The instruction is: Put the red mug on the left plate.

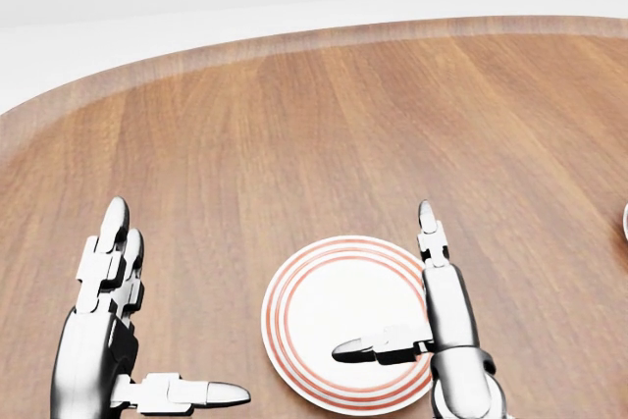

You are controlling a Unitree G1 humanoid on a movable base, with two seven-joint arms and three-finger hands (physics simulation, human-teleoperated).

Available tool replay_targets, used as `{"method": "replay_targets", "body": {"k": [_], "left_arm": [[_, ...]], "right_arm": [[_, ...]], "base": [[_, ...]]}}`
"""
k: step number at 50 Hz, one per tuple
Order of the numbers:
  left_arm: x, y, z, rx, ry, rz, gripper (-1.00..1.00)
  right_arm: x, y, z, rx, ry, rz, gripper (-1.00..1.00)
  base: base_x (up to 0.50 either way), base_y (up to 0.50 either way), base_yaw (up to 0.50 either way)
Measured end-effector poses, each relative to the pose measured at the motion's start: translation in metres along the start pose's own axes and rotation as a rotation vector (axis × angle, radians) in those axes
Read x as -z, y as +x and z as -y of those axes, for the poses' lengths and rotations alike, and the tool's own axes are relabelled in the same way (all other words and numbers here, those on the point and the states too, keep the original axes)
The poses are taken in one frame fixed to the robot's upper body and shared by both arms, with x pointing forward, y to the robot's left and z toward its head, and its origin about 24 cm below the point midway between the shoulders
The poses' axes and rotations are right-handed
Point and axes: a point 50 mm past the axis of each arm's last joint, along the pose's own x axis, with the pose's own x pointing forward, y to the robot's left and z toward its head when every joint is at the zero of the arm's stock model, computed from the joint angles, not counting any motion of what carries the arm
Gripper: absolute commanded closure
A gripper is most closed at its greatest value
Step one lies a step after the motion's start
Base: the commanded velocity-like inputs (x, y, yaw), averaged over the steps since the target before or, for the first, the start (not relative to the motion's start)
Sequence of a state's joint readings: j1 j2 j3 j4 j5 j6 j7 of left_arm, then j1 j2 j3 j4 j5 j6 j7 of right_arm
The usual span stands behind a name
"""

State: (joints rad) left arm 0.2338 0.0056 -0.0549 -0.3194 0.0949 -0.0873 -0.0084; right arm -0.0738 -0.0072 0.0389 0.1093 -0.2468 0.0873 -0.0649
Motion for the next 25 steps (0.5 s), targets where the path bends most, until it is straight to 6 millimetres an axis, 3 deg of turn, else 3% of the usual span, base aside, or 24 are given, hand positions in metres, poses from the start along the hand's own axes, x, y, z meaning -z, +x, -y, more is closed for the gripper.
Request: {"method": "replay_targets", "body": {"k": [3, 10, 15, 25], "left_arm": [[-0.001, 0.001, 0.000, 0.000, 0.000, 0.005, -1.00], [-0.002, 0.004, 0.001, -0.001, 0.001, 0.013, -1.00], [-0.002, 0.005, 0.001, -0.002, 0.002, 0.015, -1.00], [-0.001, 0.008, 0.002, -0.003, 0.003, 0.017, -1.00]], "right_arm": [[-0.001, 0.006, 0.000, 0.045, -0.063, 0.001, -1.00], [-0.056, 0.020, 0.038, 0.065, -0.363, 0.212, -1.00], [-0.081, 0.030, 0.056, 0.051, -0.628, 0.248, -1.00], [-0.097, 0.045, 0.079, 0.004, -1.083, 0.090, -1.00]], "base": [[0.00, 0.00, 0.00], [0.00, 0.00, 0.00], [0.00, 0.00, 0.00], [0.00, 0.00, 0.00]]}}
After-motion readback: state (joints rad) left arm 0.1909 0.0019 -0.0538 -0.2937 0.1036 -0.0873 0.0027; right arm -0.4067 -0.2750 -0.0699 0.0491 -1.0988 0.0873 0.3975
